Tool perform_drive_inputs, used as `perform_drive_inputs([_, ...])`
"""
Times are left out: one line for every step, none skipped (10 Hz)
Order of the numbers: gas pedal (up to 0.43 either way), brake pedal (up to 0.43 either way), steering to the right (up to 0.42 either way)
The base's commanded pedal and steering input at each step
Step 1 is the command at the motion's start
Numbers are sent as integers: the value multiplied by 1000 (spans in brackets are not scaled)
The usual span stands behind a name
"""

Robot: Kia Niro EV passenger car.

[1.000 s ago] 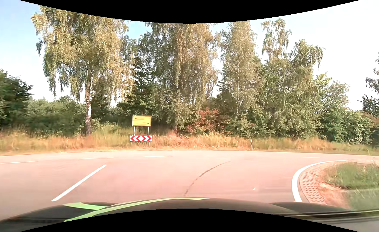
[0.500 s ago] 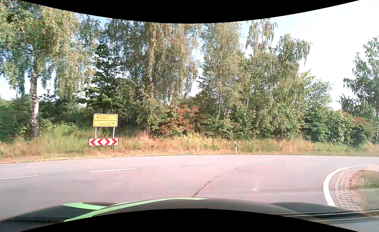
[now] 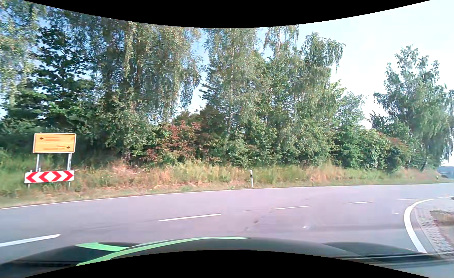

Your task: Follow the waypoints while adhering to traffic rules and regulations

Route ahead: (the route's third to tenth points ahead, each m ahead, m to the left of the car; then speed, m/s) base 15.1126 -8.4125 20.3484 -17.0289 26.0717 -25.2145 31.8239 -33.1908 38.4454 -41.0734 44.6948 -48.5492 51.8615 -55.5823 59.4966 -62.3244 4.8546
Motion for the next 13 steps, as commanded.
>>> perform_drive_inputs([0, 0, 286])
perform_drive_inputs([0, 0, 291])
perform_drive_inputs([59, 0, 295])
perform_drive_inputs([110, 0, 303])
perform_drive_inputs([130, 0, 316])
perform_drive_inputs([150, 0, 322])
perform_drive_inputs([169, 0, 325])
perform_drive_inputs([209, 0, 325])
perform_drive_inputs([220, 0, 325])
perform_drive_inputs([220, 0, 322])
perform_drive_inputs([220, 0, 320])
perform_drive_inputs([220, 0, 315])
perform_drive_inputs([228, 0, 306])
